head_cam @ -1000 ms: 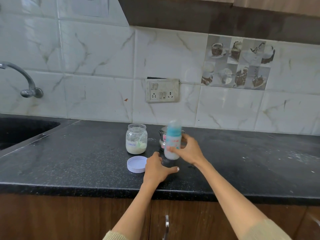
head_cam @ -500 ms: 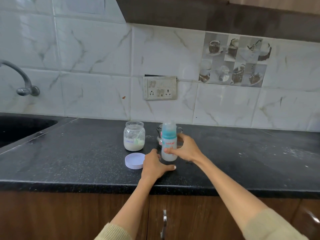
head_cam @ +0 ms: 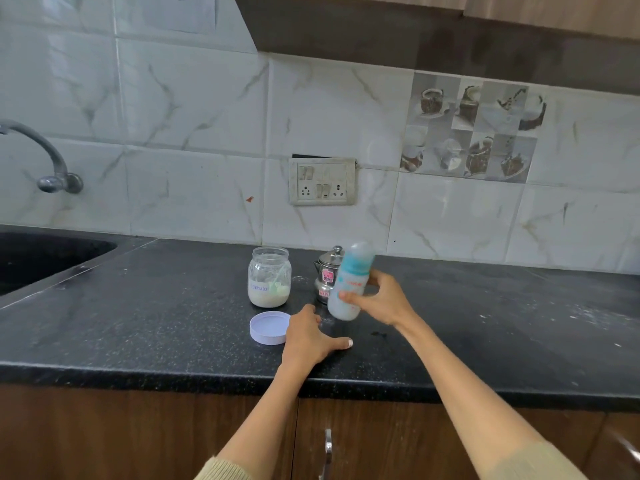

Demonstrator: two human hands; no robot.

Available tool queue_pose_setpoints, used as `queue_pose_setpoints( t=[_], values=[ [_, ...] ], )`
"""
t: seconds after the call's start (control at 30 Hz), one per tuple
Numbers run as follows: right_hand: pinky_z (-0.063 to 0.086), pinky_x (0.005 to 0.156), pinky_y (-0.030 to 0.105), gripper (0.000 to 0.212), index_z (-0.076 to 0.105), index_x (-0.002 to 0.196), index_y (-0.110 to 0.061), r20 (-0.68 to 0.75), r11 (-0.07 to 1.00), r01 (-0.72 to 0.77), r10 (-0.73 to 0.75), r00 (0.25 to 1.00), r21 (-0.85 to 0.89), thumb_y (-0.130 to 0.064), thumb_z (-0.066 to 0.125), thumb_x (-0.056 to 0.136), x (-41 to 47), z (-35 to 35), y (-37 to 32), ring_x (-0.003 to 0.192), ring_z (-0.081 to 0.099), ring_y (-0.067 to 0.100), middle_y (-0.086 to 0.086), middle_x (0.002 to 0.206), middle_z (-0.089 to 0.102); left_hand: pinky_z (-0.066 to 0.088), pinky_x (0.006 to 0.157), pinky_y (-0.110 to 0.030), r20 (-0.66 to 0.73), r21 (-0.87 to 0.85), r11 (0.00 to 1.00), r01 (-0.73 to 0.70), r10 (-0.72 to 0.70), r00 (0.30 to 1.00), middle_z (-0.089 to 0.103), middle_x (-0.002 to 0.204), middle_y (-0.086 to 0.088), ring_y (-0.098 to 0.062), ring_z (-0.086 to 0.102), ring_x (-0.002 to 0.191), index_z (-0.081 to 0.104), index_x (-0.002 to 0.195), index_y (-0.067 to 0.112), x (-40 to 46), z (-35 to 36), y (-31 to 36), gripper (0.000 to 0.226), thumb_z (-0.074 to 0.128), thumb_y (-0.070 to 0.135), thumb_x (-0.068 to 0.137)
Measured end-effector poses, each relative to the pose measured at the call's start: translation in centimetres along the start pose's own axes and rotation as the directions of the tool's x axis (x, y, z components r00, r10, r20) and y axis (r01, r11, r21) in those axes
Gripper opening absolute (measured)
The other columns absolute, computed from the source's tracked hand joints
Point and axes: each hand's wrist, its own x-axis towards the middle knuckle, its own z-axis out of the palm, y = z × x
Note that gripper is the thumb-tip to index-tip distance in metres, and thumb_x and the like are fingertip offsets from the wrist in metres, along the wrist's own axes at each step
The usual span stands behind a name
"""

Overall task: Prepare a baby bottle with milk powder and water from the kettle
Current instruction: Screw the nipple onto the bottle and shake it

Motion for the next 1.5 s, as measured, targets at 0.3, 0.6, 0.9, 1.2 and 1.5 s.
queue_pose_setpoints(
  t=[0.3,0.6,0.9,1.2,1.5],
  values=[
    [0.045,0.085,0.024,0.046,0.061,0.118,-0.013,-0.073,0.994,-0.018,0.026,0.997,0.111,-0.028,0.076,0.076,1.0,-1.1,-1.0,0.11,0.059,0.014,-0.001,0.116,0.065,0.041,0.078,-0.024,-0.001,-0.011,1.0,0.0,0.0,1.0,0.057,0.122,-0.008,-0.019,0.056,0.107,0.045,0.12,0.006,0.2,0.1,-0.1,0.089,0.088,0.042,0.05],
    [0.045,0.089,0.023,0.049,0.058,0.121,-0.014,0.034,1.0,-0.027,0.027,0.999,0.011,-0.026,0.076,0.077,0.4,-0.4,-0.5,0.109,0.055,0.009,-0.004,0.115,0.063,0.041,0.079,-0.025,-0.006,-0.009,1.0,0.004,-0.004,1.0,0.058,0.122,-0.007,-0.019,0.056,0.107,0.044,0.12,0.008,0.0,0.0,0.0,0.089,0.087,0.042,0.051],
    [0.043,0.093,0.03,0.048,0.056,0.124,-0.015,0.107,0.997,-0.05,0.044,0.993,0.056,-0.018,0.073,0.08,0.1,0.3,-0.6,0.112,0.052,0.011,-0.007,0.116,0.059,0.043,0.081,-0.026,-0.006,0.017,1.0,0.003,-0.003,1.0,0.058,0.123,-0.006,-0.018,0.056,0.108,0.042,0.125,0.011,0.1,0.1,-0.1,0.092,0.086,0.045,0.051],
    [0.042,0.097,0.031,0.055,0.049,0.131,-0.015,0.114,0.996,-0.084,0.081,0.99,0.028,-0.015,0.071,0.081,-0.5,1.4,0.5,0.121,0.051,0.014,0.002,0.134,0.055,0.044,0.083,-0.026,0.003,0.034,0.999,0.0,0.0,1.0,0.058,0.124,-0.006,-0.019,0.056,0.11,0.042,0.125,0.012,0.1,0.2,-0.1,0.089,0.085,0.044,0.054],
    [0.041,0.103,0.04,0.058,0.046,0.135,-0.015,0.118,0.994,-0.105,0.1,0.988,0.041,-0.019,0.07,0.082,-1.0,2.3,1.6,0.13,0.047,0.022,0.004,0.14,0.051,0.046,0.086,-0.027,-0.004,0.033,0.999,-0.03,0.03,1.0,0.059,0.124,-0.004,-0.018,0.057,0.11,0.045,0.126,0.015,0.1,0.2,-0.2,0.083,0.084,0.041,0.057]
  ],
)
